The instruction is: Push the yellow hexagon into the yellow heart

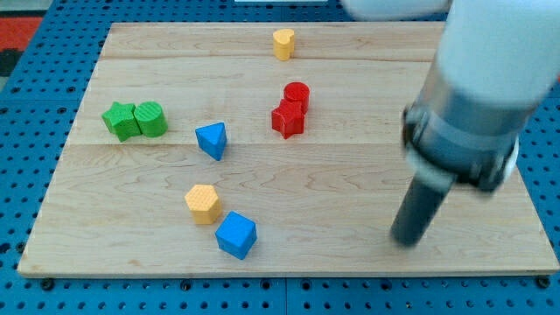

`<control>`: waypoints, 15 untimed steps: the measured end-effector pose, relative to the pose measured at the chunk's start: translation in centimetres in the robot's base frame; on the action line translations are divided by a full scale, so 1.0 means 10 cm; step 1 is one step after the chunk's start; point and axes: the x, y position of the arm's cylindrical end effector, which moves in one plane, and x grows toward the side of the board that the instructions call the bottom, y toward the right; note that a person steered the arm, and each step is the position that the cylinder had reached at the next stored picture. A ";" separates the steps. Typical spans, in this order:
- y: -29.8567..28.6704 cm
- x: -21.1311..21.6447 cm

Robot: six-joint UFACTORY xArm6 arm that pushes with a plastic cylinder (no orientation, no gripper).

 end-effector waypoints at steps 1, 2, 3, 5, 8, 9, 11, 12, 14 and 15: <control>-0.46 0.05; -1.79 0.03; -2.64 -0.16; -1.70 -0.89; -2.01 -1.19; -1.52 -0.94; -1.36 -1.56; -1.11 -1.37; -1.36 -1.60; -1.55 -1.55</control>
